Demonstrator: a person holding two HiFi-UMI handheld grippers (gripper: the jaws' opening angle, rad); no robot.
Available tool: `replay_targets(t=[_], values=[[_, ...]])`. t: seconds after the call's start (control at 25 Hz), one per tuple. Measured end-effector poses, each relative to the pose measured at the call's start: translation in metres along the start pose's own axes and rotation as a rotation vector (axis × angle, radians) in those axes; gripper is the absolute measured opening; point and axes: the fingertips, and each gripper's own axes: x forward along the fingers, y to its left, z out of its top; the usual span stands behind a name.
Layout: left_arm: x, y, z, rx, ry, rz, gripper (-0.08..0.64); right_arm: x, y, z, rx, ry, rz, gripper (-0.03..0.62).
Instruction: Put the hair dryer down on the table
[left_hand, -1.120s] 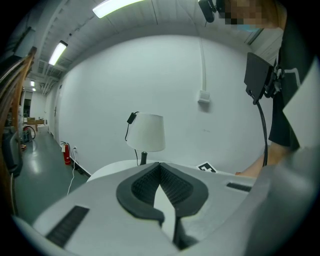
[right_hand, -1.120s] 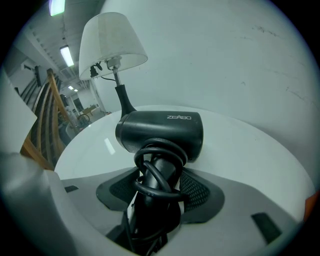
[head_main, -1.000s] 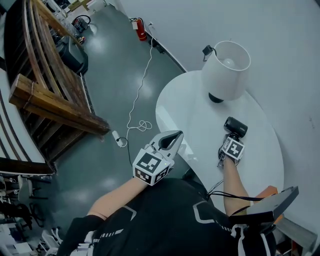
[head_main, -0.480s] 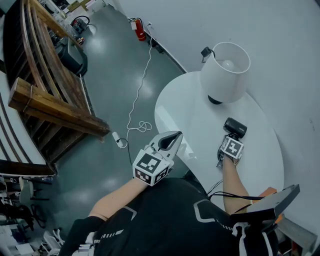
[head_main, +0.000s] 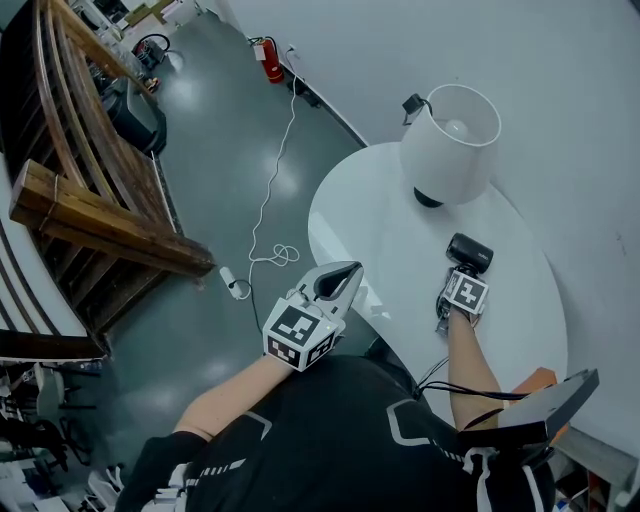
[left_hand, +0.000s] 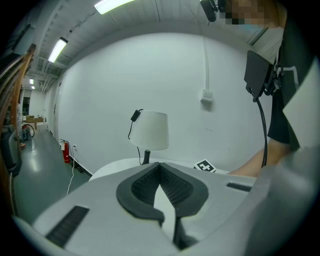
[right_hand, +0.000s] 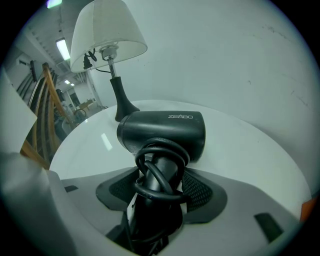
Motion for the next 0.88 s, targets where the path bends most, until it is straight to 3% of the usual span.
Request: replay_targets(t=[0.2, 0.68, 0.88], values=[[-0.005, 0.0, -0.001, 0.0, -0.003, -0.046, 0.006, 0.001, 0.004, 0.001, 0.024, -0.003, 0.012, 0.272], [-0.025, 0.005, 0.0, 0.004, -0.023, -0.128, 0.006, -0.029, 0.005, -0.011, 0.069, -0.023, -0.072, 0.288], [-0.03, 0.007, -0.002, -0.004, -0.027, -0.165, 0.006, -0.044, 0.013, -0.011, 0.139, -0.077, -0.03, 0.288]])
